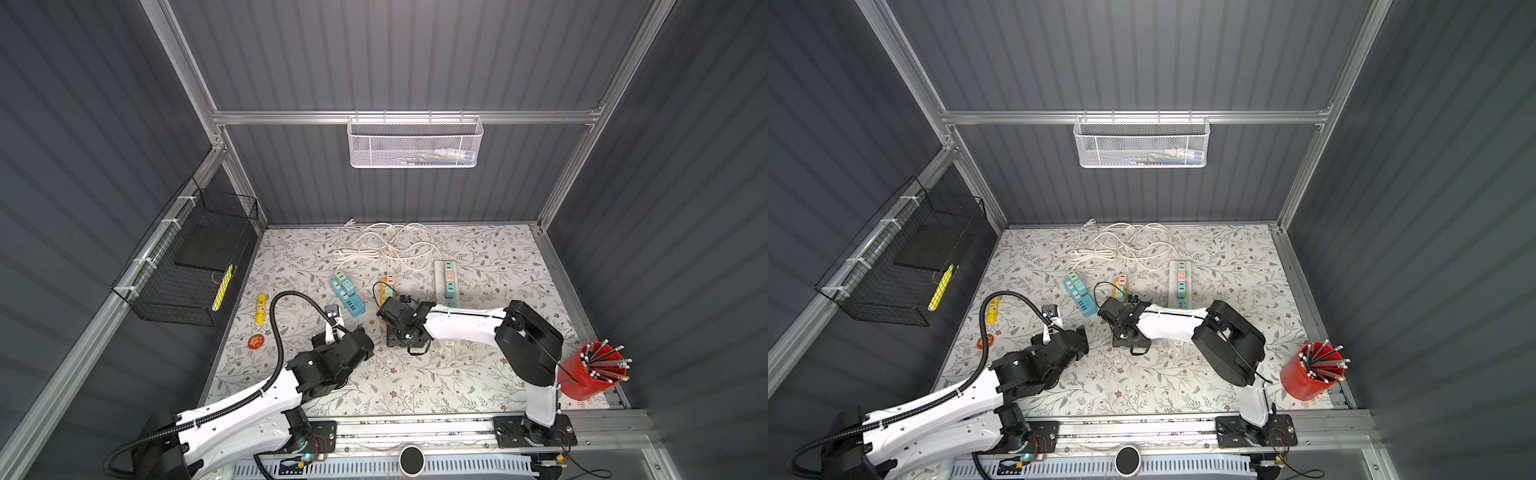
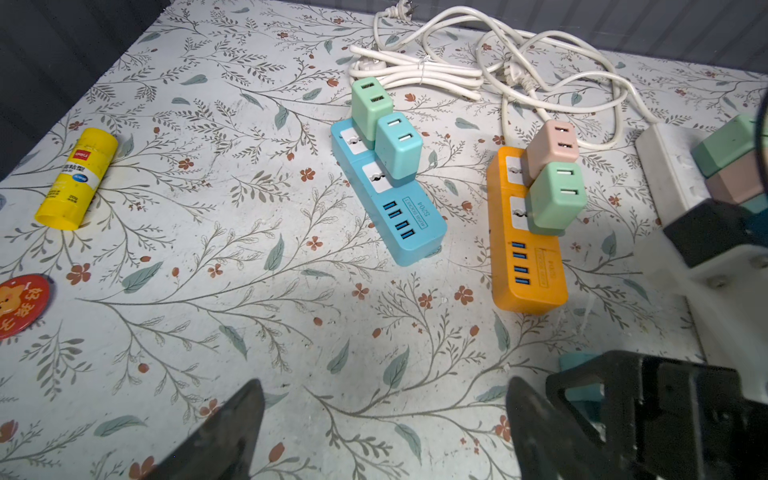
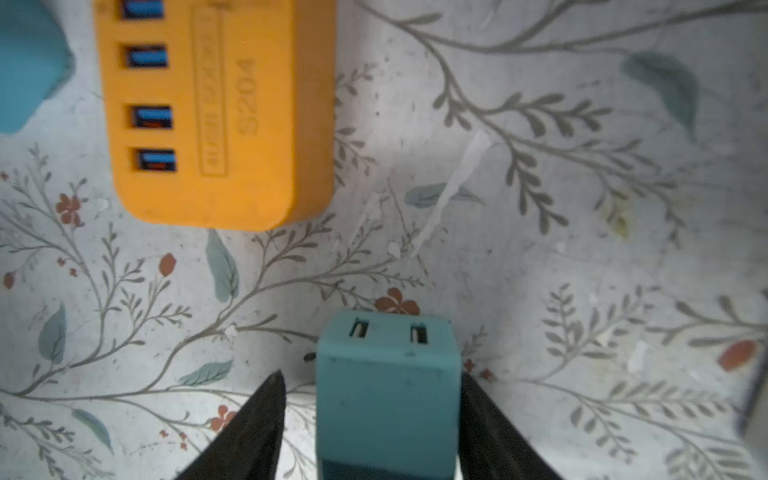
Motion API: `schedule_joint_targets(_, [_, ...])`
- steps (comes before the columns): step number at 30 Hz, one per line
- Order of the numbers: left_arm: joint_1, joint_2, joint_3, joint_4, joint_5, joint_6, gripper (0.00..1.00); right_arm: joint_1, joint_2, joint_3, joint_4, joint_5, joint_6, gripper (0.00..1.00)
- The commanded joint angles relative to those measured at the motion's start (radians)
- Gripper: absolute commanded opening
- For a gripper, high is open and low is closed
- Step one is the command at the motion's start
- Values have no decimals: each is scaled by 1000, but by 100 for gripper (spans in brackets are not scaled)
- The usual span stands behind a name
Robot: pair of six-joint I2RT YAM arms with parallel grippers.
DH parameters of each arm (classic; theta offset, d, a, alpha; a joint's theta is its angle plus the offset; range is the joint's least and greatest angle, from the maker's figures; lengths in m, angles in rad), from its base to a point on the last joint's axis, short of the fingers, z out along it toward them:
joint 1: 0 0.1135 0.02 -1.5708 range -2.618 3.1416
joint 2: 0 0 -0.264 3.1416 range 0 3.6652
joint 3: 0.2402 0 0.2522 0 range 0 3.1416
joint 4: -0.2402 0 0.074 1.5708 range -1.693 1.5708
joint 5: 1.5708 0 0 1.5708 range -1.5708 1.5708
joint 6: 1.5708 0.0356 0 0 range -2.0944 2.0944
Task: Insert the plug
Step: 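Set the teal adapter down near the left gripper and open the right gripper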
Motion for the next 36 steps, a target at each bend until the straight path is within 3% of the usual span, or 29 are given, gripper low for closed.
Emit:
schedule_joint_targets(1, [4,4,21,-17,-35,6,91,-3,-38,-41,52,-68,-7,66])
schedule_joint_targets(7, [4,-2,39,-33,-53,11,91,-18,-98,-86,158,-207,13,67])
schedule_joint_targets(11, [4,18,31,12,-39,50,92,-51,-180,-126,124,-186,-8,67])
schedule_joint_targets(15, [4,70,51,100,-21,186,92,-78,-292,-132,12,-98,-88,67])
schedule_joint_targets(19, [5,132,113,168,105,384,92,-110,-441,-148,3,-125,-168,69])
schedule_joint_targets(22, [8,195,166,162,234,471,94,-131,-544,-181,-2,-16,-199,72])
schedule_joint_targets(27, [8,362,255,115,382,502,96,-216,-656,-236,13,-12,-294,72])
schedule_joint_targets(31, [8,541,415,-1,607,538,93,-356,-737,-326,46,-89,-247,66])
schedule_joint_targets(34, [8,684,517,-102,652,531,90,-470,-817,-461,192,-207,-206,63])
schedule_joint_targets(36, [9,765,580,-164,647,516,88,-498,-859,-480,193,-218,-214,63])
